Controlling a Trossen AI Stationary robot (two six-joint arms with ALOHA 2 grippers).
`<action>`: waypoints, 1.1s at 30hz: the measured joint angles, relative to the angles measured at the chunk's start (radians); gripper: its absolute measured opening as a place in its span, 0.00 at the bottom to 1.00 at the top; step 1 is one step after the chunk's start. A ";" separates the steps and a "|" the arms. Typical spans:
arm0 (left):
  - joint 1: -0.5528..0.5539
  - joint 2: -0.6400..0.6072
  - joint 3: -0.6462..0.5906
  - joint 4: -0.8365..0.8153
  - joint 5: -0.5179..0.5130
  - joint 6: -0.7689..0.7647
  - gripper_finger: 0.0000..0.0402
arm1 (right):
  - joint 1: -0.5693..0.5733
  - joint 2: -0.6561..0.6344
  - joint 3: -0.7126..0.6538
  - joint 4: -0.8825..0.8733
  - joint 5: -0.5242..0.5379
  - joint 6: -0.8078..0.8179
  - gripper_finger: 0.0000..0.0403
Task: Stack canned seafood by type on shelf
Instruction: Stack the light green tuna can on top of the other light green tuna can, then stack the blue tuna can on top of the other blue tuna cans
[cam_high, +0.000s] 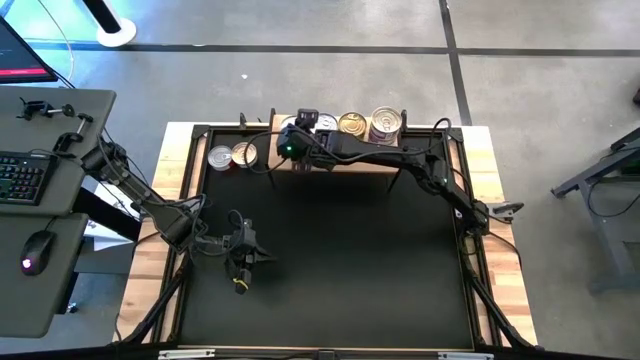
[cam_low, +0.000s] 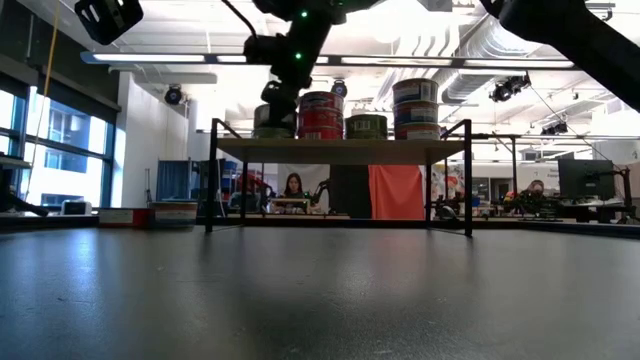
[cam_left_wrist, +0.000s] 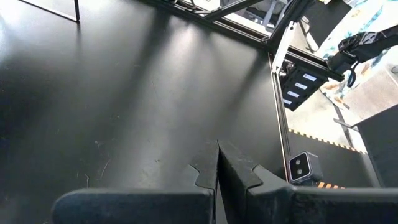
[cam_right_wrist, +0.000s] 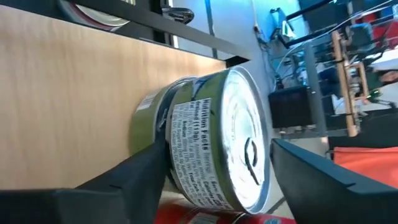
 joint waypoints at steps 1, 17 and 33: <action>0.000 0.000 0.000 0.000 0.000 0.000 0.00 | 0.000 0.000 0.000 -0.007 -0.006 0.013 0.69; 0.000 0.000 -0.001 0.030 -0.009 0.036 0.00 | 0.026 0.000 0.000 -0.010 0.034 -0.035 0.92; 0.151 -0.181 0.116 -0.102 0.216 0.154 0.00 | 0.130 -0.163 0.046 -0.006 -0.082 0.258 0.92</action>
